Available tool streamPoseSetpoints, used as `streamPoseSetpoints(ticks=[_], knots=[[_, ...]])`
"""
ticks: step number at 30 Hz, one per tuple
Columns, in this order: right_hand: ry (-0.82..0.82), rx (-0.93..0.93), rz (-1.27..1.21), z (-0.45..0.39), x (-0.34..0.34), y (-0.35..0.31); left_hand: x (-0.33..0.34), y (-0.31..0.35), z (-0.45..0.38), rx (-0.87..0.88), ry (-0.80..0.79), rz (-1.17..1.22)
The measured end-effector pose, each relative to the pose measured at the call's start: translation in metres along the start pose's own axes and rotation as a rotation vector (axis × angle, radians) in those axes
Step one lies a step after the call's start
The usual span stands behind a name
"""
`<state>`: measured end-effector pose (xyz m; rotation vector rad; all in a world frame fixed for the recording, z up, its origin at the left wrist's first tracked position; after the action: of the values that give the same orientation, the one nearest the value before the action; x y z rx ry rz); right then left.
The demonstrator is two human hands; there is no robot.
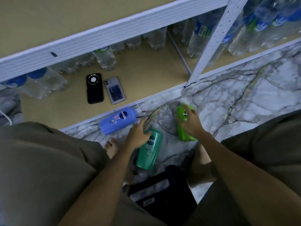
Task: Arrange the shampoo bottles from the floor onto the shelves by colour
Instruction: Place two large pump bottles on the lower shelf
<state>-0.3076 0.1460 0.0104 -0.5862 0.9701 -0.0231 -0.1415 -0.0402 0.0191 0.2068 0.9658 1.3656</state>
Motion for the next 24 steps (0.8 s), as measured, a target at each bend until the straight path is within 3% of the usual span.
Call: streamPoseSetpoints(ticks=[6,13,24], knots=[[0.023,0.124,0.028,-0.005,0.025,0.037,0.032,-0.042,-0.011,-0.055,-0.124,-0.154],[-0.016,0.195,0.013,-0.025,0.033,0.051,0.058,-0.057,-0.019,-0.149,-0.263,-0.107],[-0.284,0.203,0.024,-0.031,0.046,0.048,0.07,-0.048,-0.038,-0.09,-0.089,-0.143]])
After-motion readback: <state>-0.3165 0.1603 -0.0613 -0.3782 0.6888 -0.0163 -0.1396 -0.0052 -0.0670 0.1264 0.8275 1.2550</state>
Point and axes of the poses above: each hand's wrist, its own z-axis away from the middle knuckle, its own x-axis out of the palm, y = z × x, the point moved 1 cm from there along -z, towards the middle knuckle, and after that the axes turned 11 degrees about z, right-handed, at the moved point
